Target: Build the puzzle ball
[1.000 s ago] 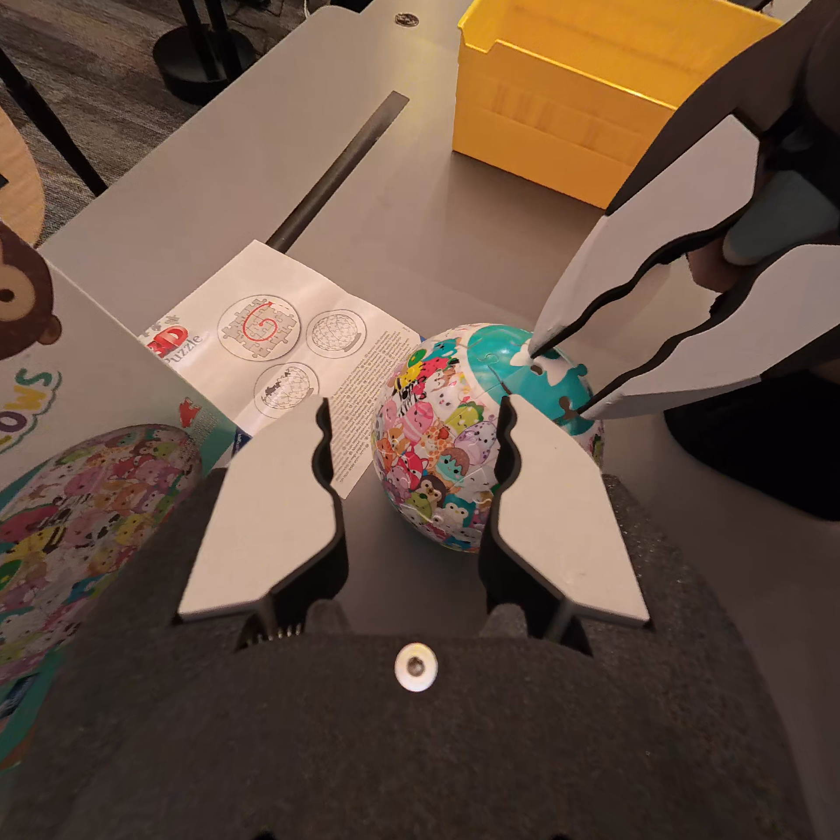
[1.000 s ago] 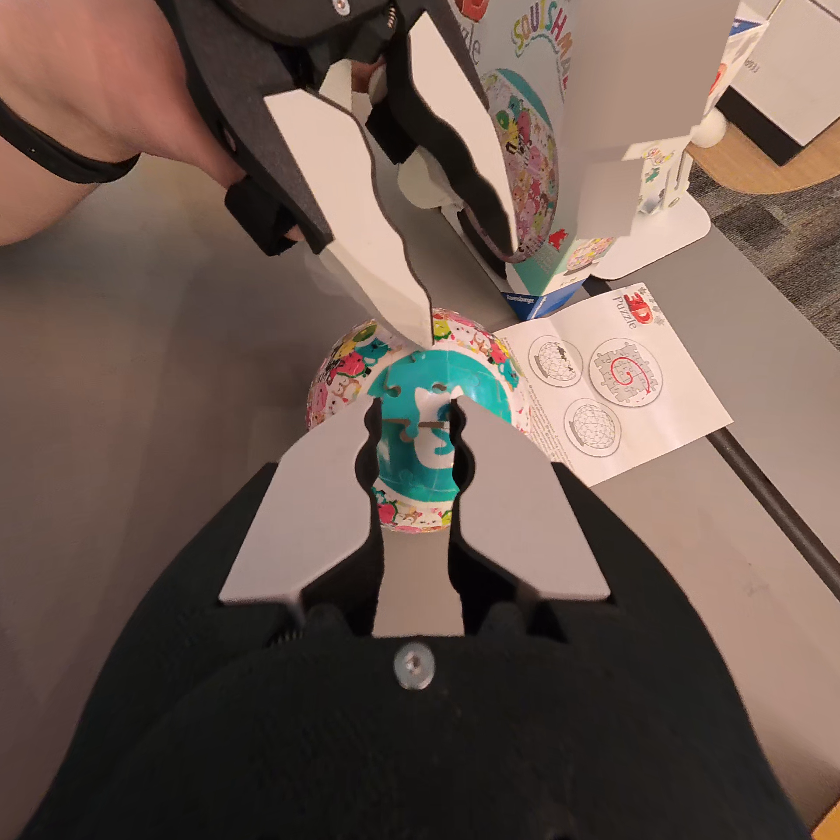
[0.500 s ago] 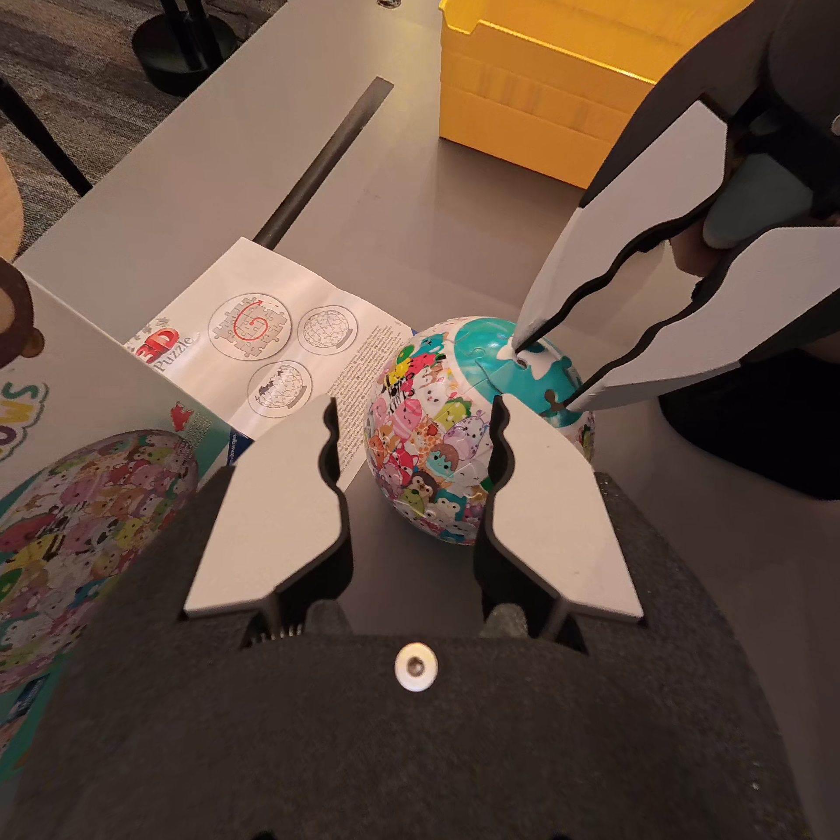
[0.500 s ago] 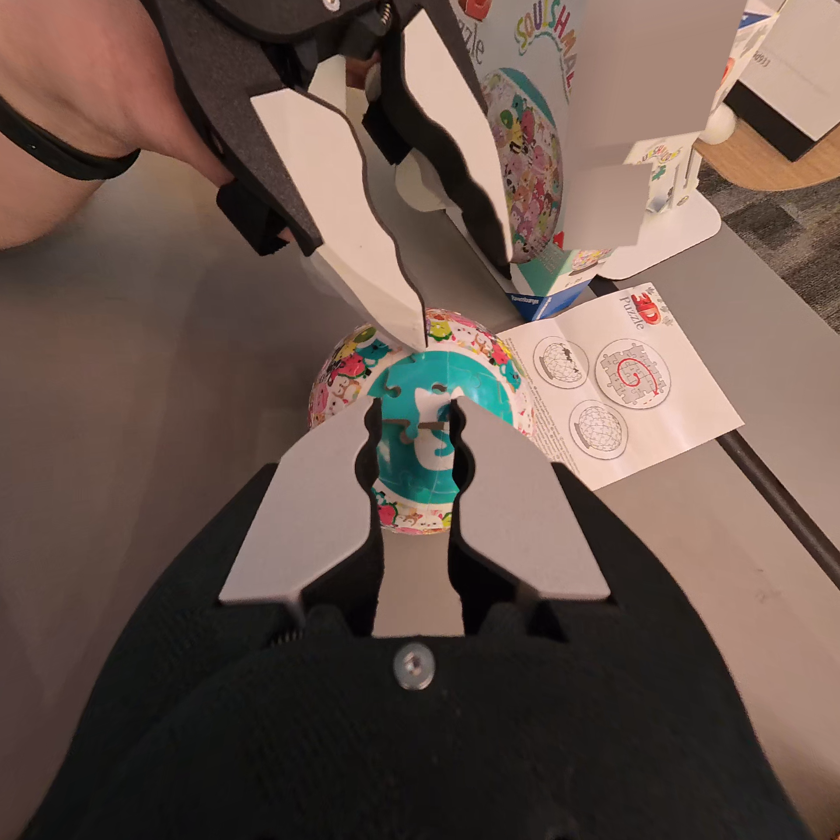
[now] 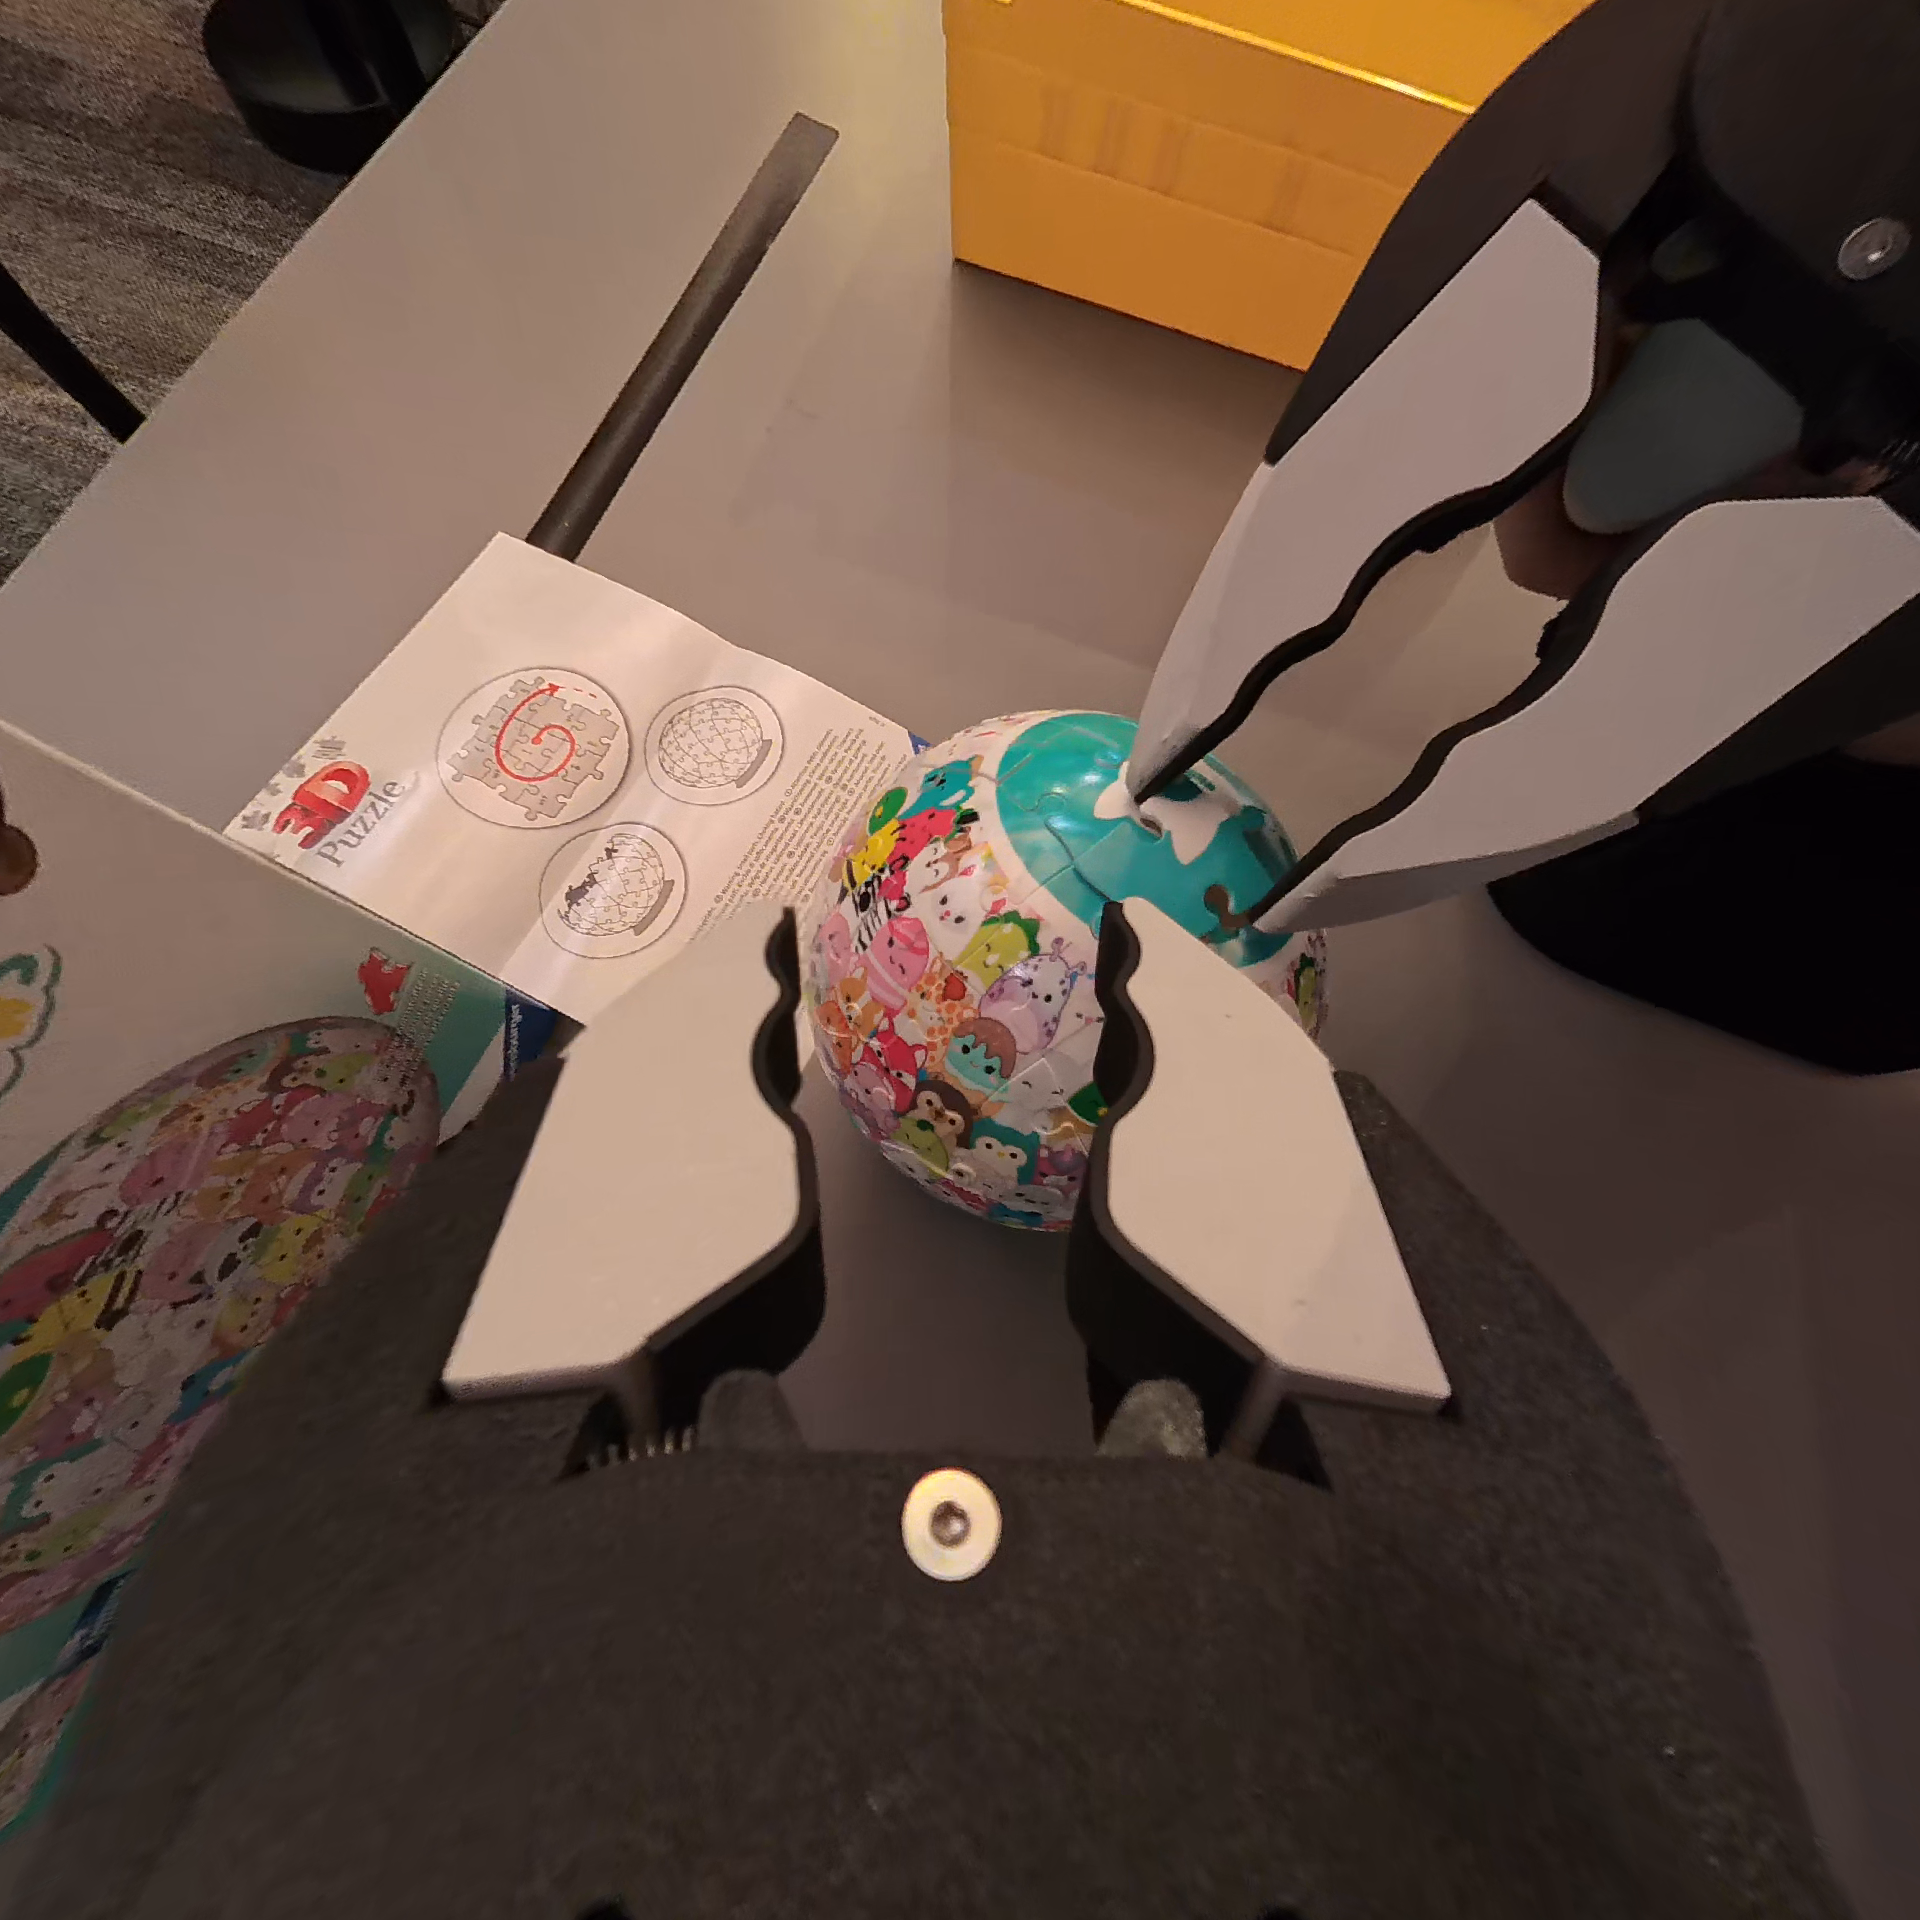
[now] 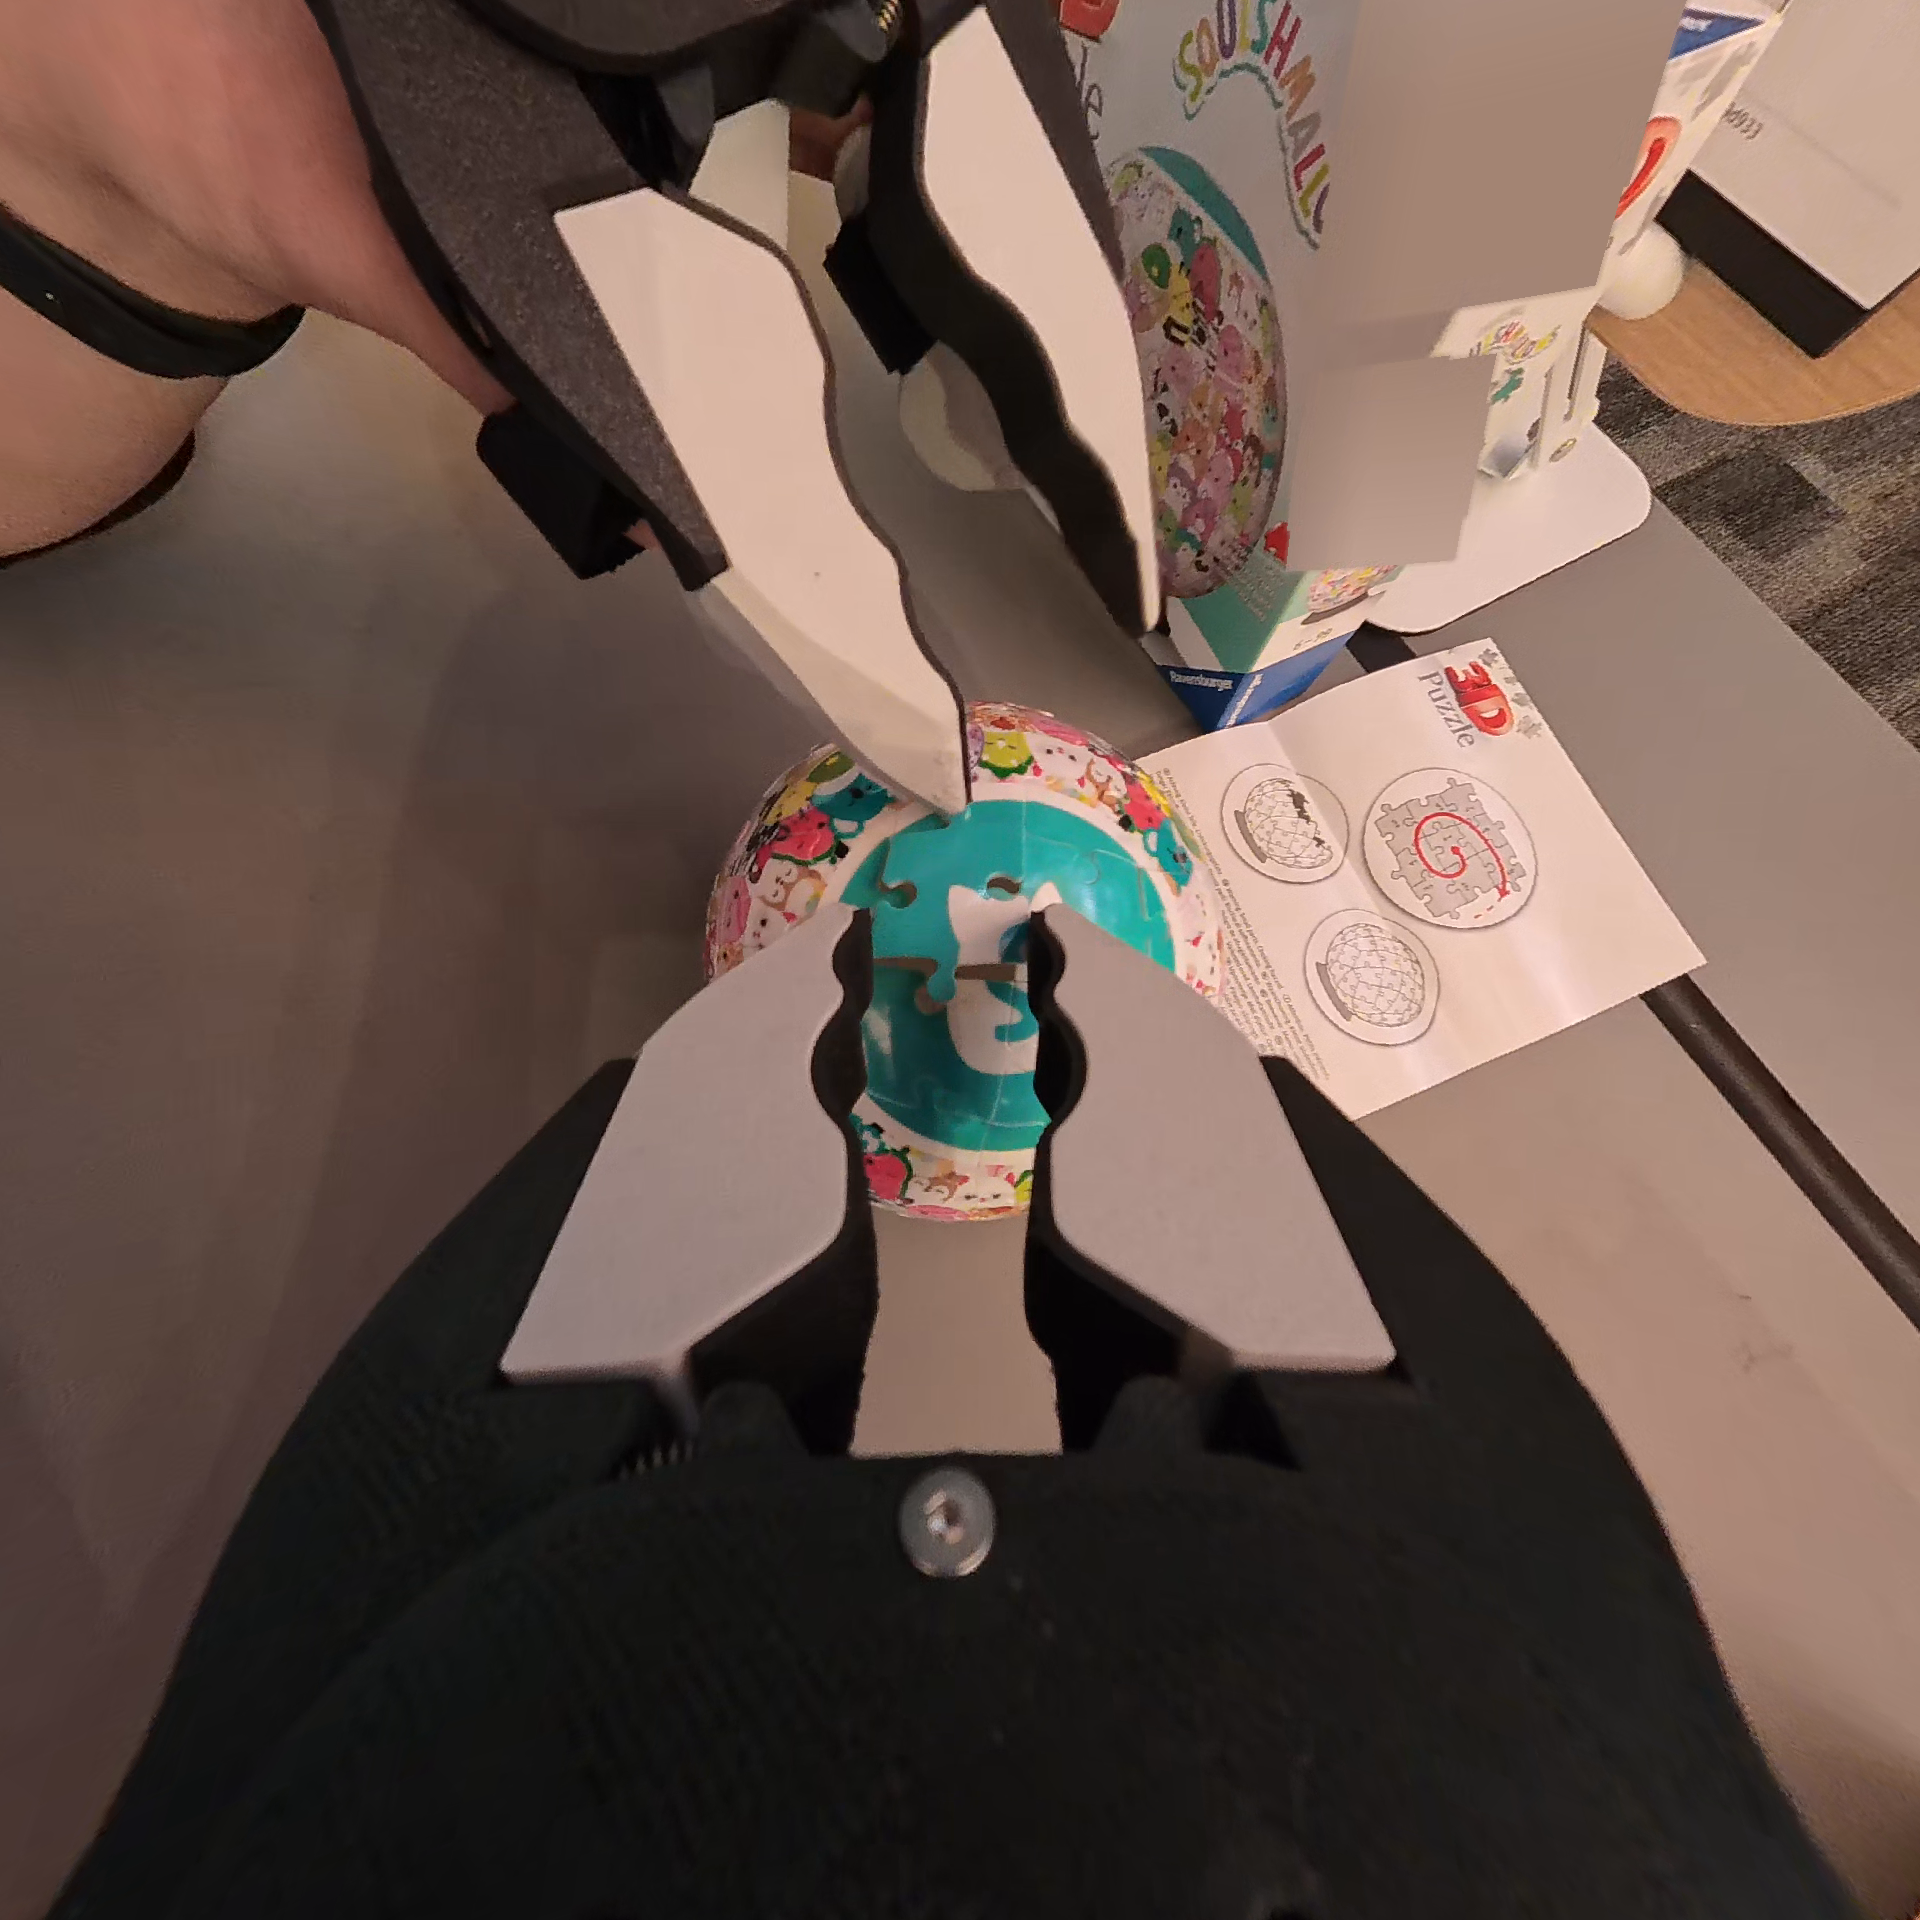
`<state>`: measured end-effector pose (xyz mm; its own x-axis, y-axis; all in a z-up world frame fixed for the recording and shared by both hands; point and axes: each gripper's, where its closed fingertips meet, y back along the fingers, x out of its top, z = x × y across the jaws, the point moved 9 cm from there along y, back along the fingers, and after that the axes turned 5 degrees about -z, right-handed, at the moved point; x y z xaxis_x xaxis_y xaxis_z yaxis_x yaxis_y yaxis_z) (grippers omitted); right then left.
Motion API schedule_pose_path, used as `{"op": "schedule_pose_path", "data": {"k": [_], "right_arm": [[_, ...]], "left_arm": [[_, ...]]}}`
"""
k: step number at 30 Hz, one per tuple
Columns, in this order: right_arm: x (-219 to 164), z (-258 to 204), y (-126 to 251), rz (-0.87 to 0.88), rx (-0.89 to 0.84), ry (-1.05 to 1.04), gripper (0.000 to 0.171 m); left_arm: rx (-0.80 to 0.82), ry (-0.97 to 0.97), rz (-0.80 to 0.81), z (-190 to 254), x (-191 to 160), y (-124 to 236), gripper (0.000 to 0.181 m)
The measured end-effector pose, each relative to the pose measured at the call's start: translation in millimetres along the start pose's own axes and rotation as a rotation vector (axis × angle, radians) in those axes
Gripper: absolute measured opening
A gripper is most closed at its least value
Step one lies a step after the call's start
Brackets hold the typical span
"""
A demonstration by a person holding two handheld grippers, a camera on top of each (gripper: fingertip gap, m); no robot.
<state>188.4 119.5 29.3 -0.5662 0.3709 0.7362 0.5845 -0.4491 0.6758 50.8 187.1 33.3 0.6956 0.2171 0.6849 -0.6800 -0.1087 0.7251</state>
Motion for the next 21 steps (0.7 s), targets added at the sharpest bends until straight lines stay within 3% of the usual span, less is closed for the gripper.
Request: {"op": "schedule_pose_path", "data": {"k": [2,21], "right_arm": [[0.1,-0.5,0.3,-0.001,-0.004,0.0,0.029],[-4.5,-4.8,0.7,0.031,-0.046,-0.015,0.029]], "left_arm": [[-0.013,0.003,-0.009,0.8,0.7,-0.2,0.05],[-0.001,0.003,-0.025,1.3,2.0,-1.2,0.059]]}}
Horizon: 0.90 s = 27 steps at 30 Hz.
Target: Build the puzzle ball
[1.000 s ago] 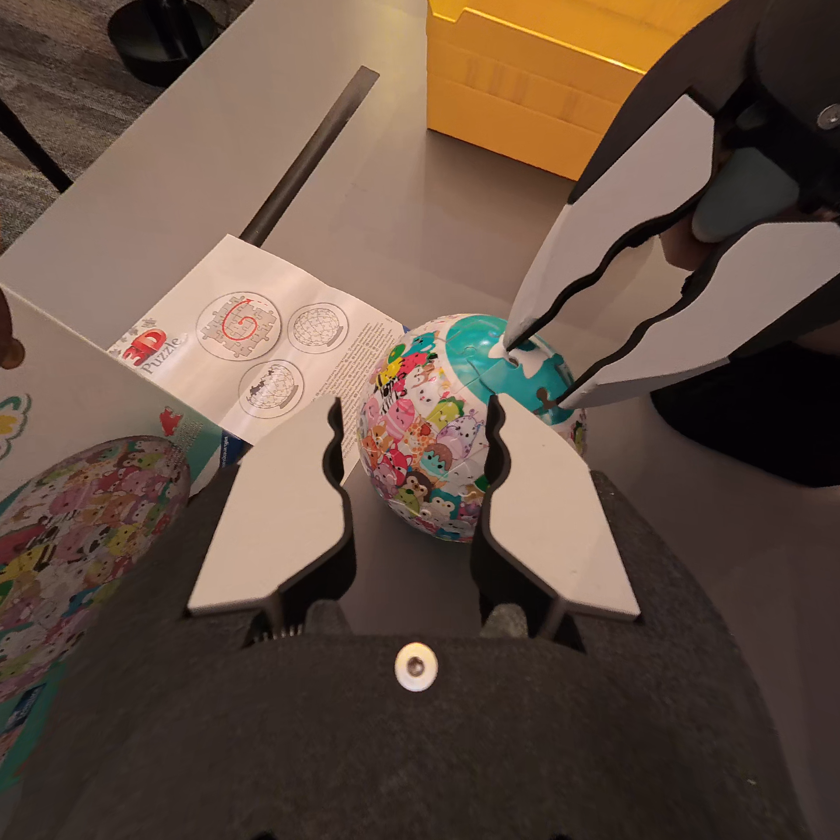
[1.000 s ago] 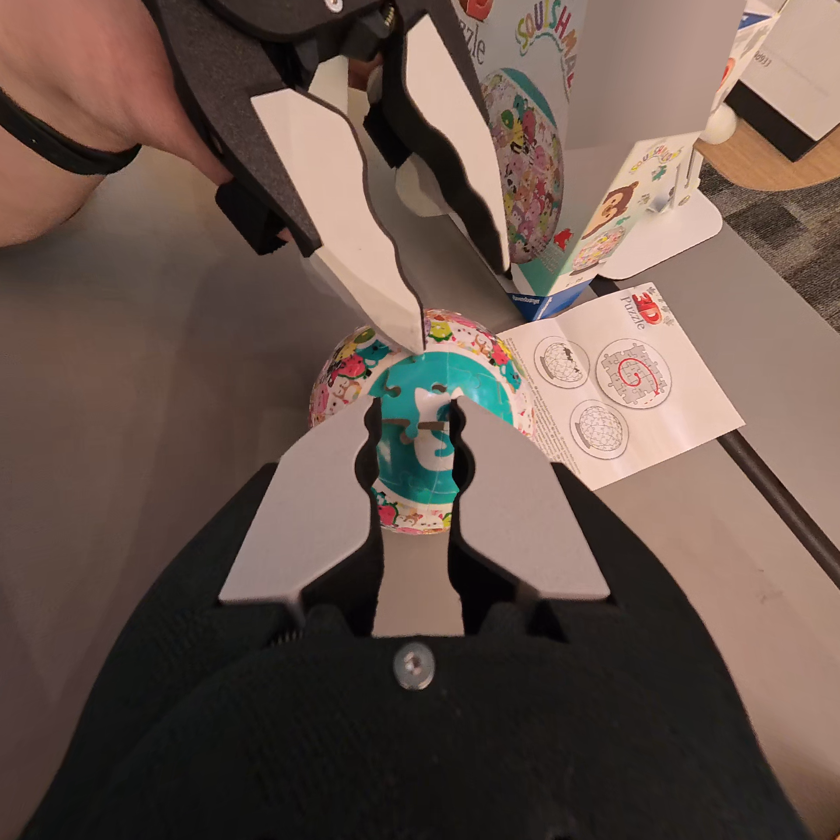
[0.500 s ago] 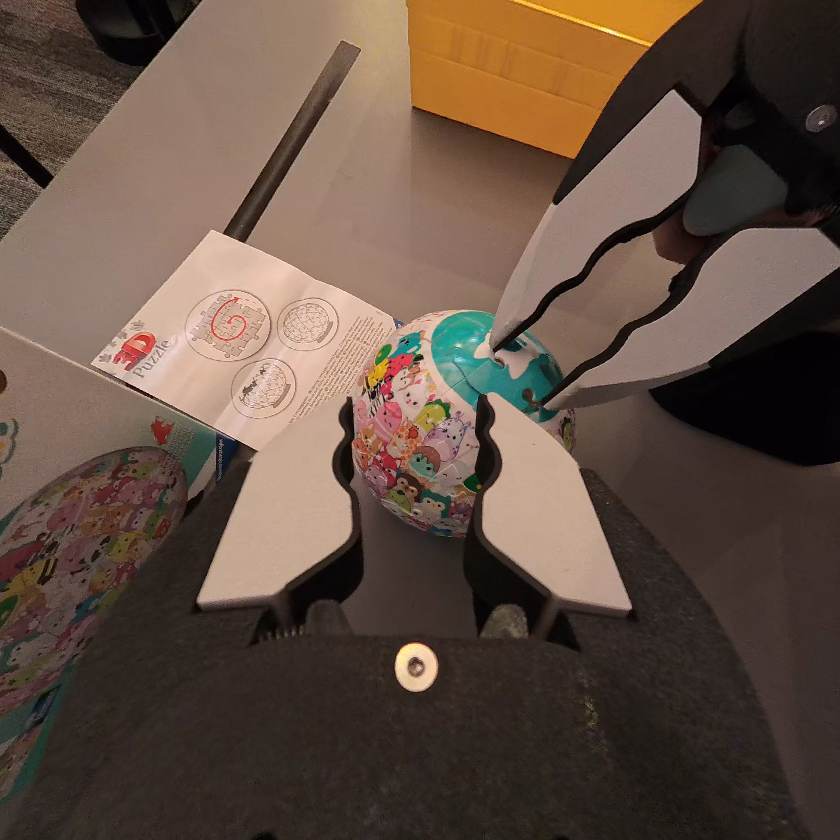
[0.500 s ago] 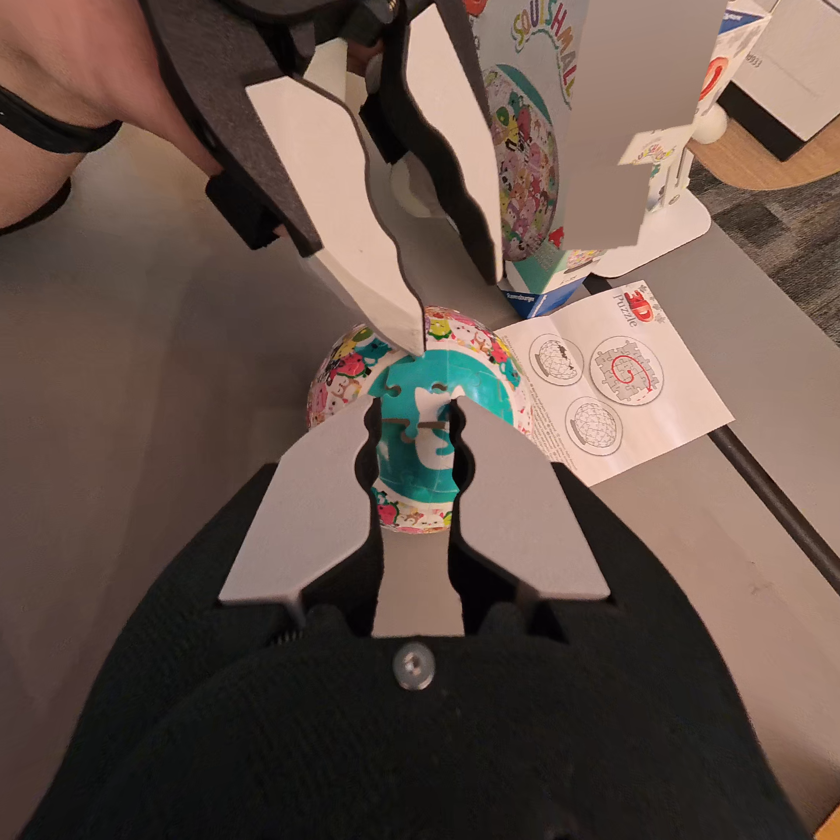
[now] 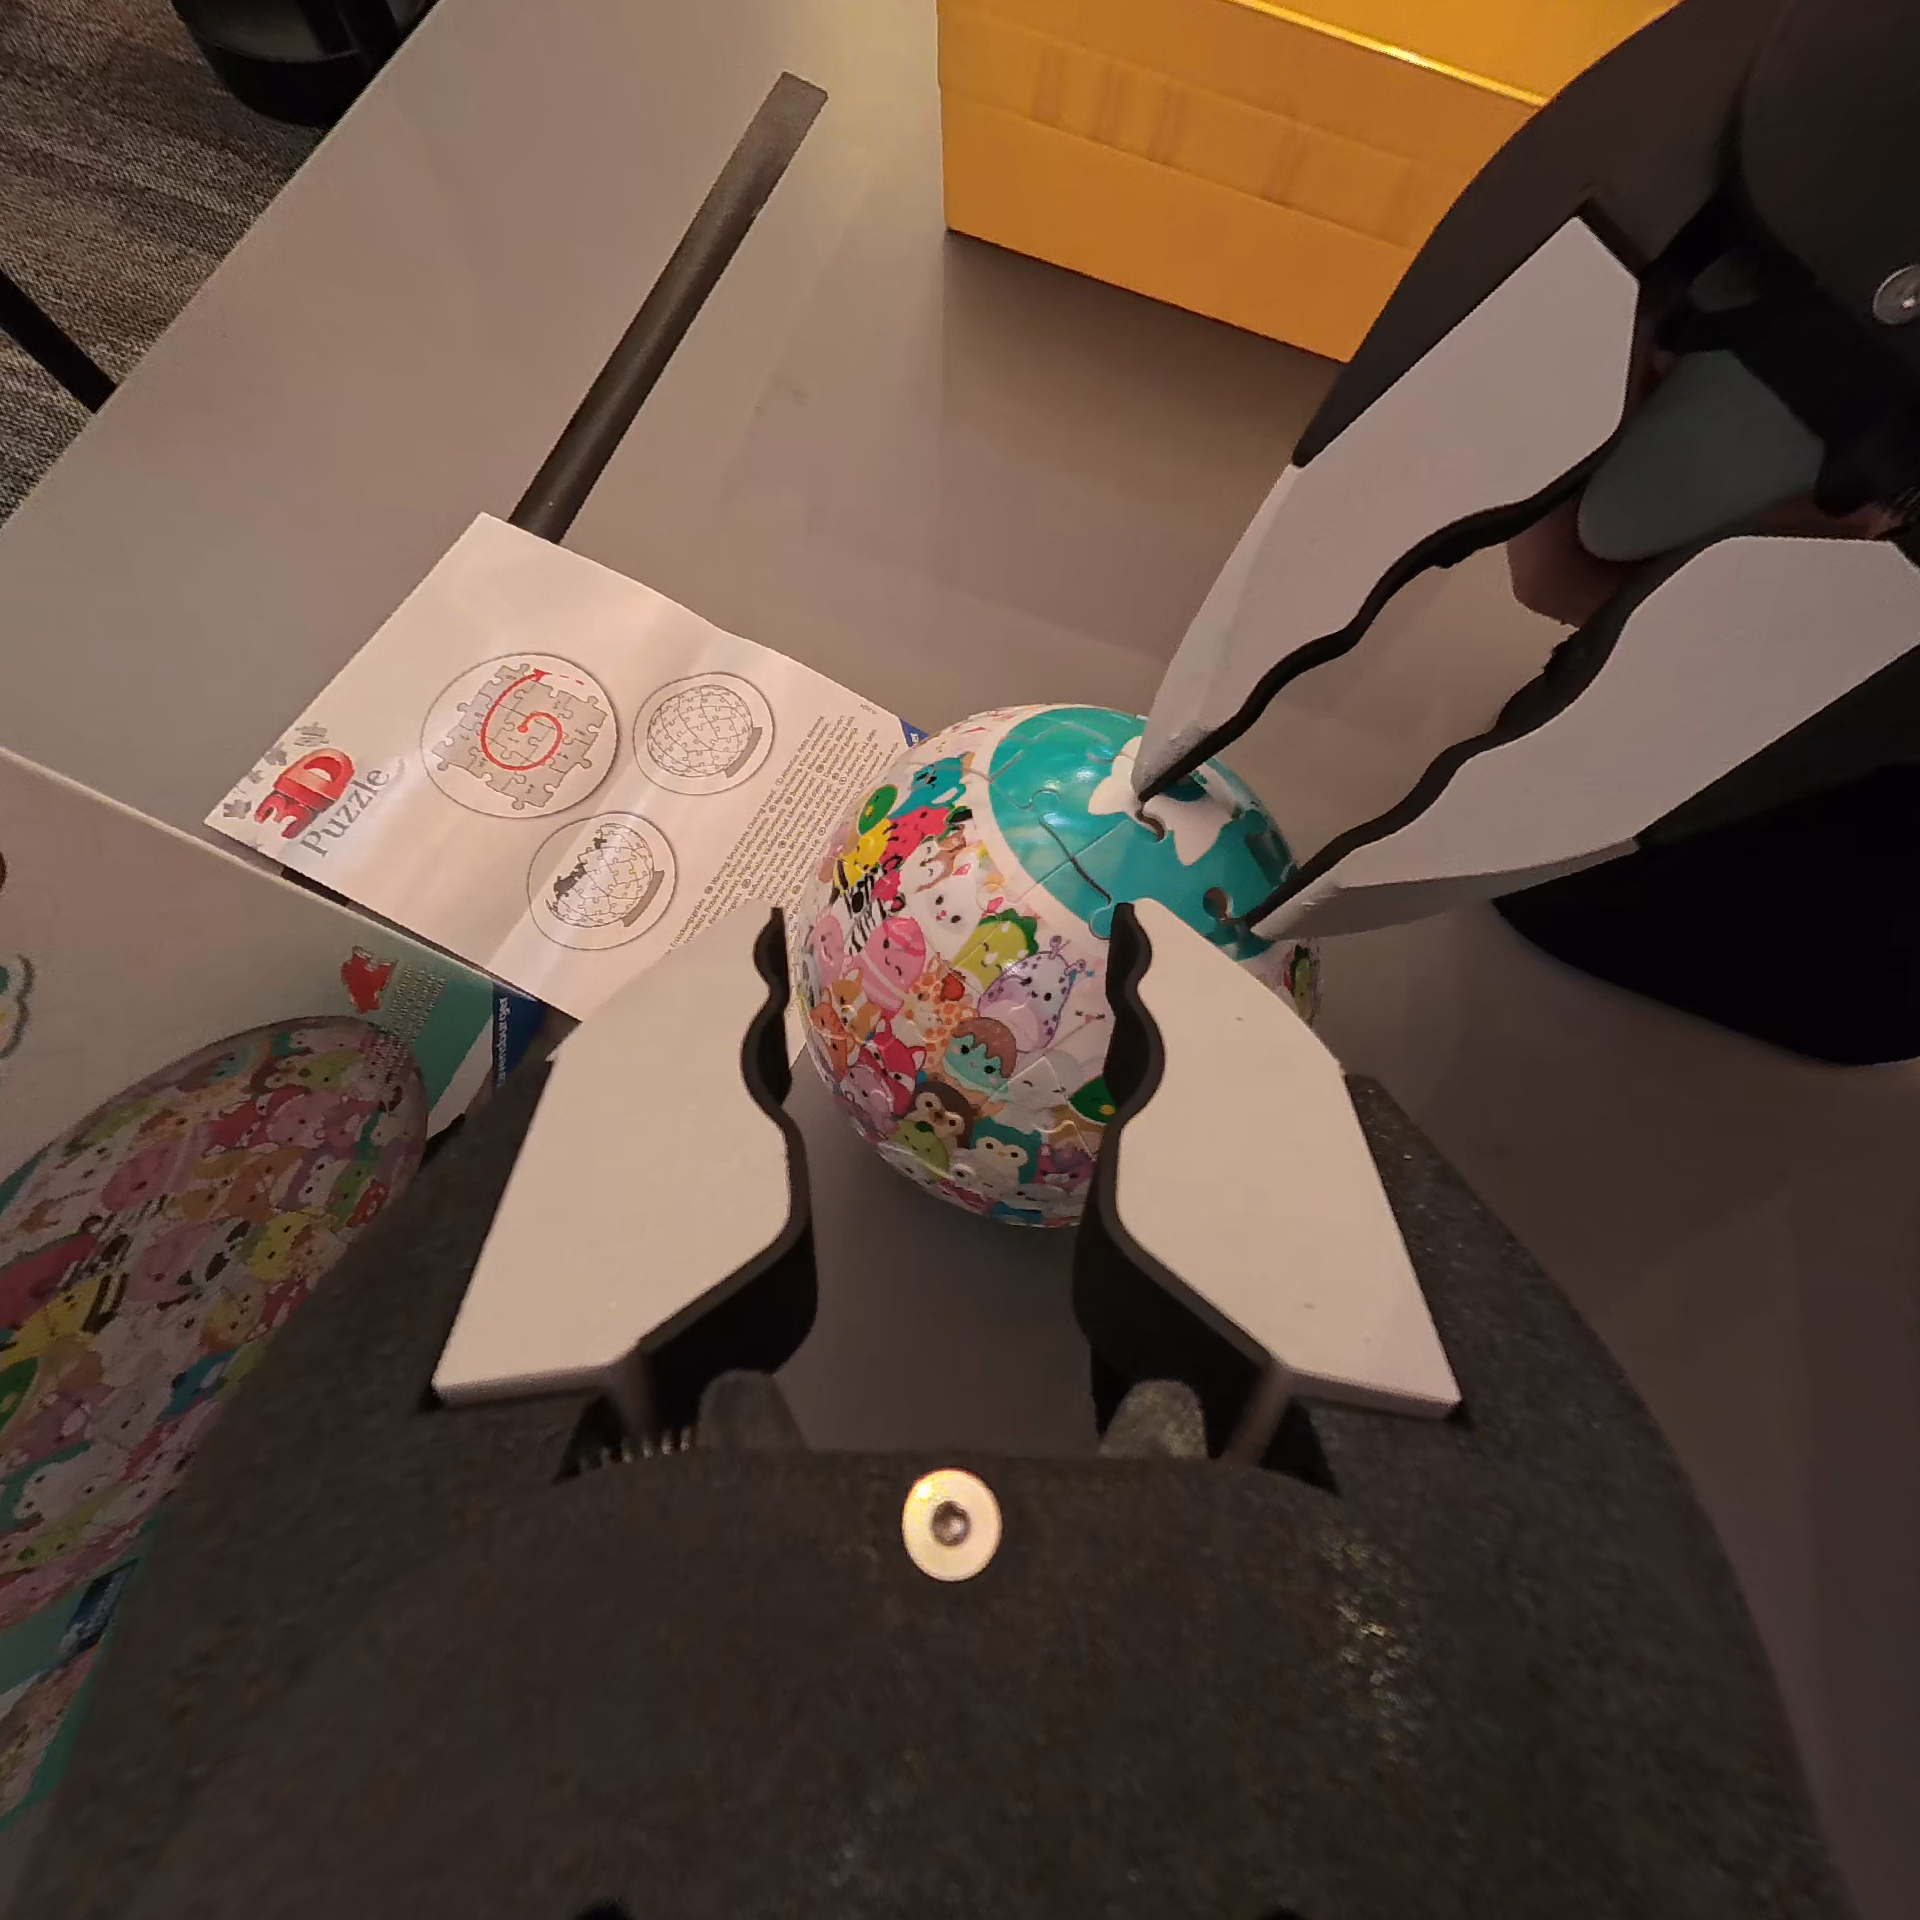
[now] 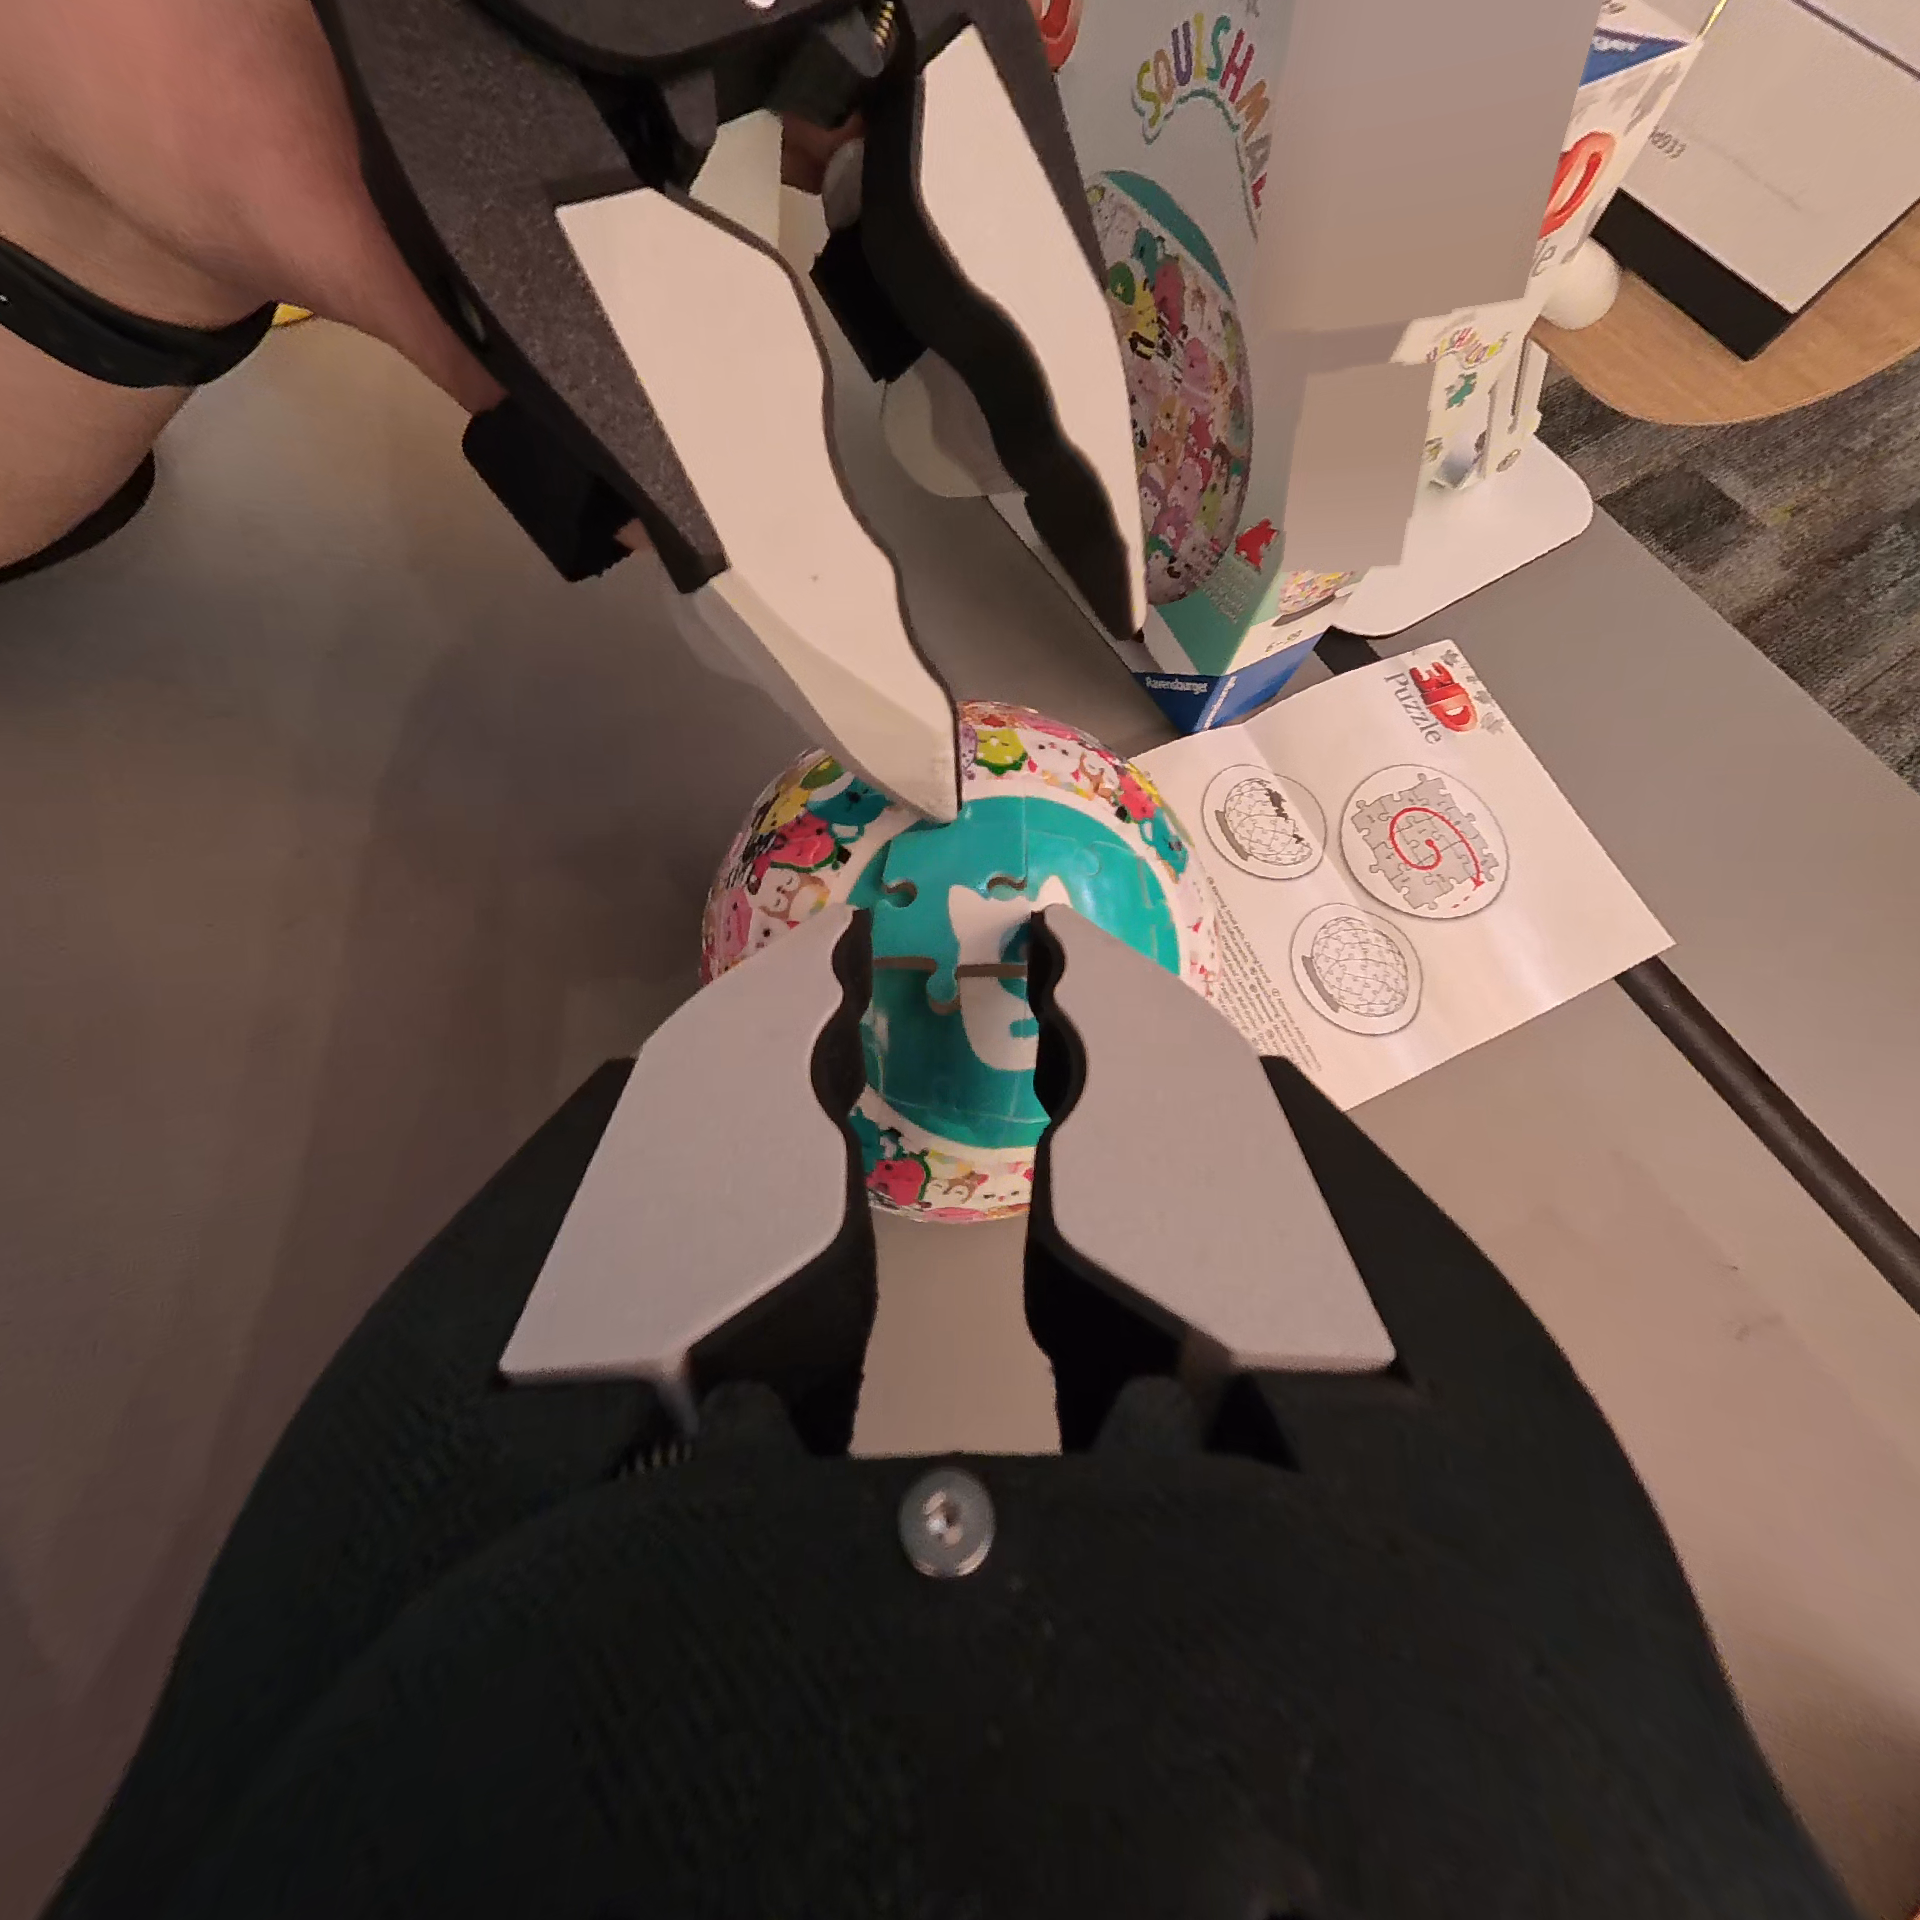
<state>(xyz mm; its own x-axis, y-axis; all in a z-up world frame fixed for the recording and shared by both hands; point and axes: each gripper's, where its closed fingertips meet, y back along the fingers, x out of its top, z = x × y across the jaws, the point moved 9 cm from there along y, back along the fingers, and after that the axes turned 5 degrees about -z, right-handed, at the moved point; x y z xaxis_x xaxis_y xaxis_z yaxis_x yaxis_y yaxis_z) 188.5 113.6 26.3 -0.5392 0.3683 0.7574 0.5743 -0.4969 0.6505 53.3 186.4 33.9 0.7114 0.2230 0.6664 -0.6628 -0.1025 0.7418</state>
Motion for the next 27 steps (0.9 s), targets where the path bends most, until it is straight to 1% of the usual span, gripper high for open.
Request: {"op": "schedule_pose_path", "data": {"k": [7,9,11,14,16,24,27], "right_arm": [[-0.2,0.1,-0.4,0.003,0.0,0.002,0.029],[-0.2,0.1,-0.4,0.003,0.0,0.001,0.03],[0.0,0.2,-0.6,0.002,0.0,0.002,0.029],[0.3,0.0,-1.0,0.0,-0.001,0.004,0.029],[0.5,-0.1,-0.8,-0.002,-0.003,0.006,0.029],[0.9,-0.1,-1.5,-0.005,-0.007,0.012,0.029],[0.8,0.1,-1.7,-0.005,-0.005,0.01,0.029]], "left_arm": [[0.03,-0.004,0.009,-3.4,0.6,3.9,0.058],[0.008,0.016,0.037,-4.5,1.3,6.7,0.056],[-0.01,0.023,0.033,-4.7,1.1,6.1,0.056],[0.033,-0.001,0.017,-4.9,1.2,2.1,0.056],[0.017,-0.015,-0.009,-2.4,1.4,-0.1,0.054],[0.001,-0.008,0.009,-1.9,1.7,-0.3,0.055],[-0.015,-0.007,0.009,-1.0,1.3,-1.3,0.051]]}}
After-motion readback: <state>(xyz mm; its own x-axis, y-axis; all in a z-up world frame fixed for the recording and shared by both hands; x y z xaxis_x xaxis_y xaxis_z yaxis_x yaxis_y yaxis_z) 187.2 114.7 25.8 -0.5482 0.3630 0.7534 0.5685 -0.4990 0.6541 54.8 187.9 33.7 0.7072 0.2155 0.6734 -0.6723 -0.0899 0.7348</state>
